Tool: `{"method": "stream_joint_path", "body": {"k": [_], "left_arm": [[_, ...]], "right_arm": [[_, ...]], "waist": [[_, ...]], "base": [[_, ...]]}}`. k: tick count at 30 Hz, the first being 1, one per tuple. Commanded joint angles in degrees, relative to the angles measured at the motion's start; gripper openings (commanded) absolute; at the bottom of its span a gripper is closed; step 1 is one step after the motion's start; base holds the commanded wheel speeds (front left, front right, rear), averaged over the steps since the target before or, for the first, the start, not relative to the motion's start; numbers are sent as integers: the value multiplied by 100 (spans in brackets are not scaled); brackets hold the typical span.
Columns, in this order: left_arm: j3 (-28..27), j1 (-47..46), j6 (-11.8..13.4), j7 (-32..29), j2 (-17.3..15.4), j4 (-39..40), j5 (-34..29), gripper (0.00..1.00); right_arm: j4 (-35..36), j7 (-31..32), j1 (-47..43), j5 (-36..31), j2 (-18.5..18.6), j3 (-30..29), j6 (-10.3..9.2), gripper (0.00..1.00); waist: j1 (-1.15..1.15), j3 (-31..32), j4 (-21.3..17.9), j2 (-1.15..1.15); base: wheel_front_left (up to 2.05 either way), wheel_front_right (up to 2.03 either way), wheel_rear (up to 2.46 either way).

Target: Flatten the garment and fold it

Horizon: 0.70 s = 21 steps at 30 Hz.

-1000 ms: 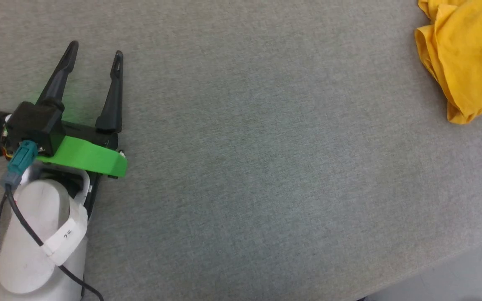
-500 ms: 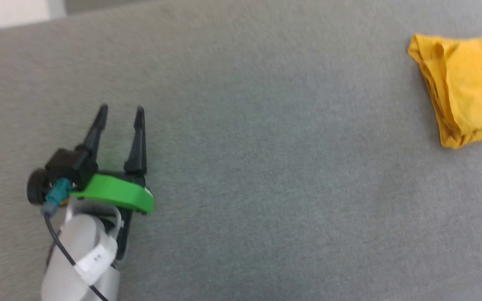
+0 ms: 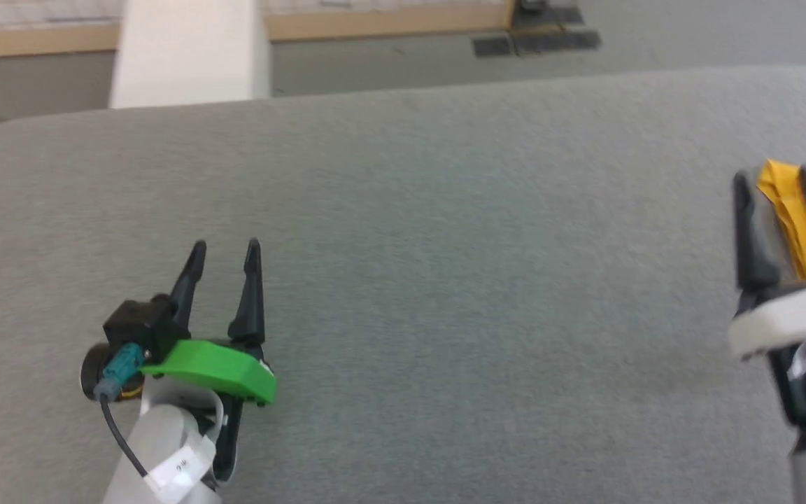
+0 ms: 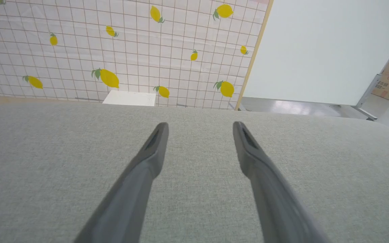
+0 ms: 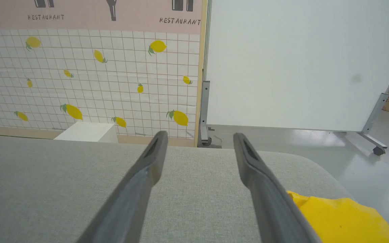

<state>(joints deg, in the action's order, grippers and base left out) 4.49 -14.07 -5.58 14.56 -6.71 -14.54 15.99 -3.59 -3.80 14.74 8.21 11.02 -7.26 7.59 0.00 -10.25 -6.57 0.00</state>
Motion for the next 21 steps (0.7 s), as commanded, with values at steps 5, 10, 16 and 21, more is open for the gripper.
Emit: {"method": "stream_joint_path", "body": {"k": [5, 10, 16, 21], "left_arm": [[-50, 268, -36, 42, 104, 6, 8, 100], [-106, 504, -36, 42, 175, 55, -44, 100], [-123, 733, -42, 43, 250, 55, -94, 100], [-146, 836, -47, 43, 295, 53, -115, 100]], "right_arm": [[230, -151, -609, 101, -391, 56, -10, 100], [279, -280, -1012, 9, -624, 156, -10, 100], [208, -330, -1360, -86, -765, 201, -10, 100], [161, -362, -1593, -163, -805, 219, -10, 100]], "waist": [[0, 652, 612, 0], [0, 793, 681, 0], [0, 918, 759, 0], [0, 976, 822, 0]], "base": [[0, 0, 0], [0, 0, 0], [0, 0, 0], [0, 0, 0]]}}
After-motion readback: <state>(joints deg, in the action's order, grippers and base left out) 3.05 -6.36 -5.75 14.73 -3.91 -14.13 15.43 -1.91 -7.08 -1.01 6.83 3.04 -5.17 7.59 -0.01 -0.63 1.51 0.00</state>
